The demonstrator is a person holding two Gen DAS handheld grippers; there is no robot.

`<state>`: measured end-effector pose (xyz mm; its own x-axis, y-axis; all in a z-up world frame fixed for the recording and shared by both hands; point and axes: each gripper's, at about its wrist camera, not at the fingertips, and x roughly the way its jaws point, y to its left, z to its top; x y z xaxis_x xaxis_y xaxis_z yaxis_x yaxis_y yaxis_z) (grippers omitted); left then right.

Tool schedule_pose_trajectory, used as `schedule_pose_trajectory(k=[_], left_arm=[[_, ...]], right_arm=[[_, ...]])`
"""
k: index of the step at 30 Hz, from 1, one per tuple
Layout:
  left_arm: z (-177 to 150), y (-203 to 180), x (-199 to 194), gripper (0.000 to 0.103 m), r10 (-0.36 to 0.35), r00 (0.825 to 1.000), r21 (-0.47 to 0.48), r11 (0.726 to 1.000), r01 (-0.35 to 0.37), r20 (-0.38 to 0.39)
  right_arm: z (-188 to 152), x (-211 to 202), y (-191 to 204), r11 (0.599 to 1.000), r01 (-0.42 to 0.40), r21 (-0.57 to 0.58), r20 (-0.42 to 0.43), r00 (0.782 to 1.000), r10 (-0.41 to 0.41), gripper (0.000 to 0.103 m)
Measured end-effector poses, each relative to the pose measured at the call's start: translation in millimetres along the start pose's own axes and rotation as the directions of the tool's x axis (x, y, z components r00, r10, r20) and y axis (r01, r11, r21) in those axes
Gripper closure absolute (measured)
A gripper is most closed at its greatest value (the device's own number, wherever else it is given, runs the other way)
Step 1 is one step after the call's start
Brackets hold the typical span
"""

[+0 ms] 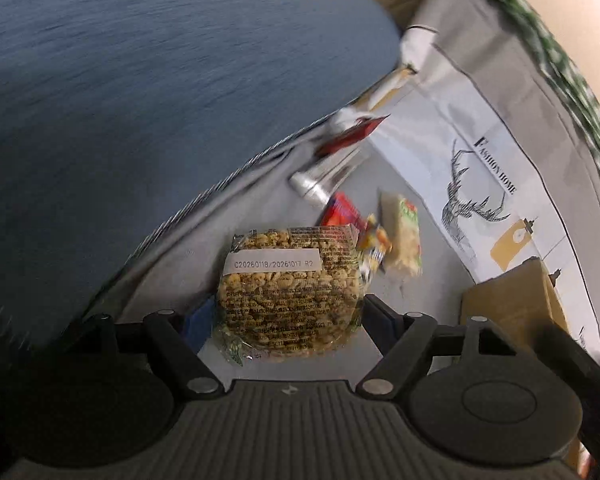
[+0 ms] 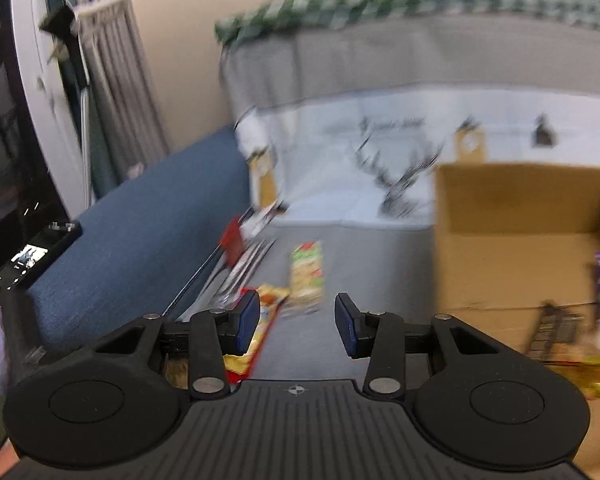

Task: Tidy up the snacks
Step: 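Grasp the yellow cartoon-wrapped candy with the right gripper while the left grasps the clear nut bag, then hold the yellow candy in the right gripper and the nut bag in the left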

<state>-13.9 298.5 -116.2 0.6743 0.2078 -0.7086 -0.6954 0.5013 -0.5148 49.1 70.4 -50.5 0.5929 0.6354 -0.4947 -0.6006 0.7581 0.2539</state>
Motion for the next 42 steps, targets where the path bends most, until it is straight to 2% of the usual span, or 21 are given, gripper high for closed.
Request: schedule_pose_trajectory(k=[3, 5, 7, 9, 10, 11, 13, 15, 16, 19, 27, 31, 33, 35, 37, 39, 41, 42], left_arm=[[-6.1, 2.9, -12.1, 0.021, 0.014, 1.000, -0.030, 0.999, -0.015, -0.012], [-7.5, 5.2, -14.9, 0.021, 0.022, 1.000, -0.026, 0.999, -0.022, -0.009], [-6.9, 7.8, -14.4, 0.021, 0.026, 1.000, -0.023, 0.999, -0.026, -0.004], [-6.2, 9.7, -14.4, 0.021, 0.022, 1.000, -0.027, 0.999, -0.022, -0.003], [-5.8, 10.9, -14.6, 0.021, 0.020, 1.000, -0.025, 0.999, -0.020, -0.003], [-6.3, 11.0, -14.8, 0.021, 0.019, 1.000, -0.021, 1.000, -0.019, -0.004], [-6.6, 11.5, -15.1, 0.021, 0.015, 1.000, -0.012, 1.000, -0.015, -0.007], [-6.2, 13.1, -15.1, 0.021, 0.006, 1.000, -0.014, 1.000, -0.007, -0.010], [-5.7, 13.4, -14.6, 0.021, 0.004, 1.000, -0.014, 1.000, -0.004, -0.012], [-4.9, 13.2, -12.9, 0.021, 0.000, 1.000, 0.002, 1.000, 0.000, -0.022], [-3.8, 8.3, -8.0, 0.021, -0.005, 0.999, 0.042, 0.999, 0.007, -0.041], [-2.1, 3.8, -4.8, 0.021, -0.006, 0.997, 0.069, 0.998, 0.011, -0.071], [-0.3, -1.5, -7.8, 0.021, 0.023, 0.998, 0.106, 0.994, -0.016, -0.063], [4.8, -12.6, -14.8, 0.021, 0.053, 0.998, 0.189, 0.981, -0.048, -0.026], [10.1, -27.8, -18.8, 0.021, 0.044, 0.999, 0.322, 0.946, -0.035, -0.021], [10.9, -39.7, -17.4, 0.021, 0.038, 0.998, 0.457, 0.889, -0.010, -0.052], [6.1, -43.9, -11.6, 0.021, 0.044, 0.994, 0.583, 0.812, 0.023, -0.102], [3.4, -40.8, -8.0, 0.021, 0.056, 0.990, 0.603, 0.797, 0.033, -0.128]], right_arm=[[13.1, 48.9, 12.1, 0.999, -0.011, 0.044, -0.112, 0.994, 0.016, 0.059], [16.2, 76.3, 18.9, 0.998, -0.010, 0.067, -0.152, 0.988, 0.020, 0.059], [19.5, 109.3, 23.7, 0.995, -0.021, 0.100, -0.222, 0.974, 0.043, 0.059], [18.1, 133.3, 28.6, 0.993, -0.022, 0.113, -0.279, 0.959, 0.053, 0.051], [16.1, 147.5, 27.7, 0.993, -0.024, 0.116, -0.321, 0.945, 0.060, 0.043], [13.3, 157.6, 27.0, 0.993, -0.015, 0.117, -0.350, 0.935, 0.055, 0.043], [8.1, 172.0, 27.6, 0.994, 0.012, 0.109, -0.388, 0.921, 0.032, 0.044], [3.7, 179.6, 30.7, 0.996, 0.011, 0.093, -0.417, 0.908, 0.029, 0.062], [2.2, 179.6, 32.4, 0.997, 0.011, 0.076, -0.419, 0.908, 0.022, 0.075], [1.1, 169.5, 32.1, 0.999, -0.001, 0.053, -0.408, 0.913, 0.023, 0.090], [12.4, 98.4, 15.5, 1.000, -0.001, 0.020, -0.346, 0.938, 0.008, 0.093], [1.9, 54.2, 21.3, 0.999, -0.023, -0.040, -0.330, 0.944, 0.008, 0.093], [-8.4, 32.9, 25.7, 0.997, -0.030, -0.068, -0.325, 0.946, 0.006, 0.093], [-18.6, 15.5, 29.3, 0.996, -0.034, -0.079, -0.313, 0.950, 0.008, 0.093], [-31.8, -1.0, 29.7, 0.996, -0.046, -0.073, -0.300, 0.954, 0.022, 0.093], [-46.9, -11.1, 28.8, 0.997, -0.047, -0.068, -0.283, 0.959, 0.026, 0.093], [-60.5, -10.6, 28.3, 0.997, -0.039, -0.063, -0.281, 0.959, 0.020, 0.093], [-67.6, -8.5, 27.3, 0.998, -0.033, -0.052, -0.287, 0.958, 0.016, 0.093]])
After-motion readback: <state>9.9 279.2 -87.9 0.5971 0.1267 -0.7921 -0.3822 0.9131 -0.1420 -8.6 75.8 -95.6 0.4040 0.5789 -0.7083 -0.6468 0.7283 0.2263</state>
